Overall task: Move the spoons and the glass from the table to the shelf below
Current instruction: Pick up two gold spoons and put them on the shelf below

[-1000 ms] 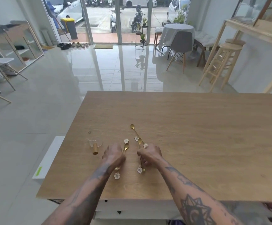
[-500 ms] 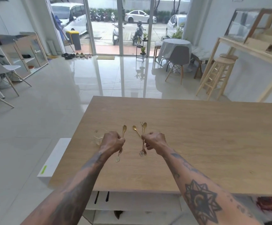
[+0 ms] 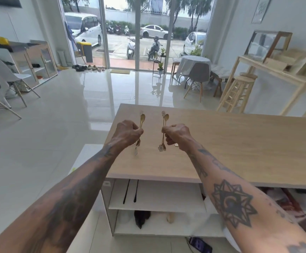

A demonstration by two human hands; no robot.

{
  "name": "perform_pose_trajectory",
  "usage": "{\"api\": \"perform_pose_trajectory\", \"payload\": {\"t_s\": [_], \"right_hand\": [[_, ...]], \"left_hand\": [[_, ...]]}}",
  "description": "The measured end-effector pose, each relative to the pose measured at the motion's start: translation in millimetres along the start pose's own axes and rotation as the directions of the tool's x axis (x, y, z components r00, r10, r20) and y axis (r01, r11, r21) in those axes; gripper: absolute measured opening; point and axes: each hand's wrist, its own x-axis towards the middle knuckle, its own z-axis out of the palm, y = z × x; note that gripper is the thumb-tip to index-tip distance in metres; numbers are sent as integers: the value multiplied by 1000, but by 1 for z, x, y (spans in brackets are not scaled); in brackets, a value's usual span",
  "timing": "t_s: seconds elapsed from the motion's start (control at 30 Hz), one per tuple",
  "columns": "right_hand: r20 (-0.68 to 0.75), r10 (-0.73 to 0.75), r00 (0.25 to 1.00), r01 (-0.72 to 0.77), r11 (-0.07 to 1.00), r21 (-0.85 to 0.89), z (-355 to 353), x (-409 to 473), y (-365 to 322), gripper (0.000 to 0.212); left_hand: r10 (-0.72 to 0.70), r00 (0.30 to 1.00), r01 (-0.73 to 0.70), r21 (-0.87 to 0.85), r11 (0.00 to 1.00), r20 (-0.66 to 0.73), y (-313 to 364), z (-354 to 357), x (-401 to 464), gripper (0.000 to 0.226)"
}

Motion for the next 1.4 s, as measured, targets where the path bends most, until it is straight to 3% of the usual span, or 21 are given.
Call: {"api": "perform_pose_trajectory", "payload": {"t_s": [0.37, 0.67, 0.83, 0.93, 1.13, 1.3, 1.4], "right_hand": [[112, 131, 985, -125, 990, -62, 89, -112, 53, 8], [166, 383, 909, -346, 914, -213, 127, -139, 171, 22], [176, 472, 864, -429, 873, -233, 138, -105, 249, 6], [188, 468, 864, -427, 877, -220, 148, -60, 289, 10], [193, 468, 863, -422, 876, -235, 191, 48, 351, 13], [172, 434, 885, -367, 874, -319, 220, 115, 388, 9], [180, 463, 868, -385, 855, -346, 232, 139, 400, 23]], "left_hand": [[-165, 986, 164, 30, 986, 31, -99, -25, -118, 19], [-312, 937, 308, 50, 950, 156, -198, 51, -170, 25], [-401, 894, 384, 117, 916, 199, -256, 118, -160, 36], [-396, 894, 381, 111, 918, 211, -285, 158, -127, 44], [-405, 908, 387, 156, 909, 108, -344, 239, -34, 16], [-403, 914, 385, 225, 895, 37, -389, 290, 27, 36], [-400, 917, 390, 234, 890, -9, -406, 311, 45, 38]]}}
